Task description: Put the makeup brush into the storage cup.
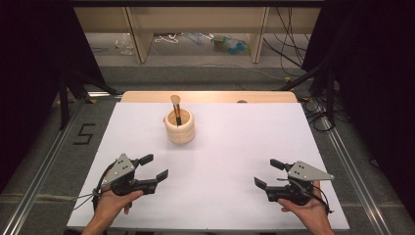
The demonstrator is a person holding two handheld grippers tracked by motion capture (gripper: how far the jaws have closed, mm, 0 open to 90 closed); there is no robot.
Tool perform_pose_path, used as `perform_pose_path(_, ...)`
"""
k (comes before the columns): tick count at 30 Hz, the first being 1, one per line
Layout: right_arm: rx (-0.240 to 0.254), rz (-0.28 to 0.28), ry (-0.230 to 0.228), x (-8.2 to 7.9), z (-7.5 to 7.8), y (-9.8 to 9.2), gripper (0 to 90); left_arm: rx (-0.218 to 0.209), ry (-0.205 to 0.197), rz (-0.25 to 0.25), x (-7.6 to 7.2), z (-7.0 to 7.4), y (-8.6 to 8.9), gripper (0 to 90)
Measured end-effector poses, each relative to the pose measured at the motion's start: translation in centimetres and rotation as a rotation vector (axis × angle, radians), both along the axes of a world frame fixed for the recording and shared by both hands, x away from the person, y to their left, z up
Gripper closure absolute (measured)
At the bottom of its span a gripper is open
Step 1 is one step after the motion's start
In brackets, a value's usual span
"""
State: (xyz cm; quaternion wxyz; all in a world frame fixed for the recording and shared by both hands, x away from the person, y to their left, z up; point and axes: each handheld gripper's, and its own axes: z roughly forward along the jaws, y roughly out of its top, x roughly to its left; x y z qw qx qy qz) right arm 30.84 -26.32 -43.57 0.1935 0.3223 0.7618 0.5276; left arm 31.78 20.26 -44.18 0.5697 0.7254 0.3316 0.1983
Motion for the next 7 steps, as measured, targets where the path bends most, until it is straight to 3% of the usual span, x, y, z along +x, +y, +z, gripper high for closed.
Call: perform_pose_path(7,0.001,-0.001,-0.002,0.01,-0.01,-0.06,17.0,-0.007,-0.001,-0.004,0.08,-0.05,-0.07,22.9)
